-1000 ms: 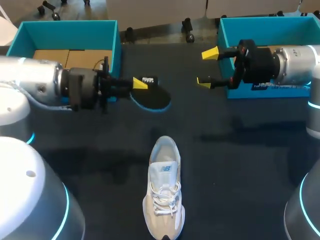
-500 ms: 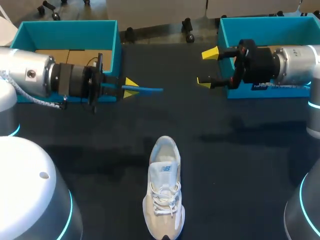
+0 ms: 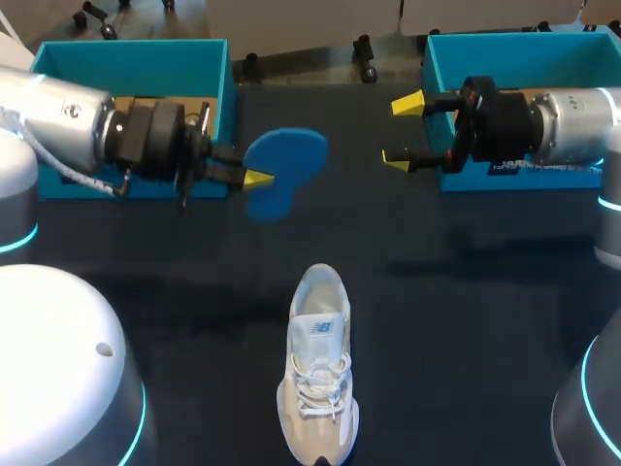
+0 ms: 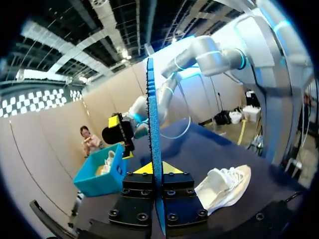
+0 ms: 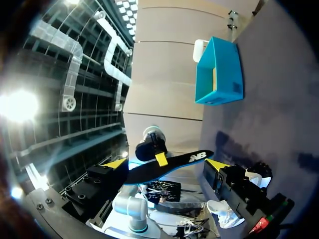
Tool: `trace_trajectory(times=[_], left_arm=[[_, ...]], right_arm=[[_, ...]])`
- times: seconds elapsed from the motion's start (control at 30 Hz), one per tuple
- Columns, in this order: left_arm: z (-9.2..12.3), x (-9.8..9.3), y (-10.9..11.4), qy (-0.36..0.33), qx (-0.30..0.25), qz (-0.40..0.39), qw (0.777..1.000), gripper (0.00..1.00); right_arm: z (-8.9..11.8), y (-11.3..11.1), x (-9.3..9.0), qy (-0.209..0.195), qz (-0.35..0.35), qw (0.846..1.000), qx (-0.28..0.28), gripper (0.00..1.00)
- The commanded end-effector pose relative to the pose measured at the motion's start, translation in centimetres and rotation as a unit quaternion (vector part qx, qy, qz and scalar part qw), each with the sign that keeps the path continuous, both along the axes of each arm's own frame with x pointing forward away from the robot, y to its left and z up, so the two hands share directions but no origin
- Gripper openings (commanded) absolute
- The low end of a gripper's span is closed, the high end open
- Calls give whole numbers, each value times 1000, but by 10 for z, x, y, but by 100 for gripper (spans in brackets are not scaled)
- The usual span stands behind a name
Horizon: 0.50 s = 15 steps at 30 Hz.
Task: Take the shoe out of the shoebox, open the shoe tongue, remove and reinsert the insole, then place the shoe into the shoebox
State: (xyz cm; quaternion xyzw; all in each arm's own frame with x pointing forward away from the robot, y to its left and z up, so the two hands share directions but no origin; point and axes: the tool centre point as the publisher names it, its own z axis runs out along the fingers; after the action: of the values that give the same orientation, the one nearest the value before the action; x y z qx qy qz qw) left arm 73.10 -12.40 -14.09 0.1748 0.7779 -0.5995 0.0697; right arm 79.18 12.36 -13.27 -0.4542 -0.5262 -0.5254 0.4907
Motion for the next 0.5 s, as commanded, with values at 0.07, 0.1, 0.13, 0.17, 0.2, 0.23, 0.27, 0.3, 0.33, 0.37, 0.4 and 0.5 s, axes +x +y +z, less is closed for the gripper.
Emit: trace_trajectory(times=[0.07,0.1,0.13,0.17,0.2,0.23,0.27,0.3,0.33,0.37,0.4,0.5], left_arm=[[9,6,7,238,63,19,969,0],[8,7,8,267,63,23,961,0],[7,8,8,280,62,28,958,0],[6,8,9,298,62,32,952,0],[5,7,9,317,58,29,946,0],[3,6,10,336,52,34,940,0],[2,5,10,355,48,30,933,0],[2,4,10,374,43,33,926,0],[2,5,10,383,40,36,922,0],[1,5,9,400,31,36,915,0],[1,4,8,411,25,41,910,0],[0,3,6,438,11,48,898,0]], right_arm=[[-1,1,0,0,-1,1000,0,100],[-1,1,0,0,-1,1000,0,100],[-1,1,0,0,-1,1000,0,100],[-1,1,0,0,-1,1000,0,100],[-1,1,0,0,-1,1000,0,100],[-1,1,0,0,-1,1000,0,100],[-1,1,0,0,-1,1000,0,100],[-1,1,0,0,-1,1000,0,100],[-1,1,0,0,-1,1000,0,100],[-1,1,0,0,-1,1000,0,100],[-1,1,0,0,-1,1000,0,100],[-1,1,0,0,-1,1000,0,100]])
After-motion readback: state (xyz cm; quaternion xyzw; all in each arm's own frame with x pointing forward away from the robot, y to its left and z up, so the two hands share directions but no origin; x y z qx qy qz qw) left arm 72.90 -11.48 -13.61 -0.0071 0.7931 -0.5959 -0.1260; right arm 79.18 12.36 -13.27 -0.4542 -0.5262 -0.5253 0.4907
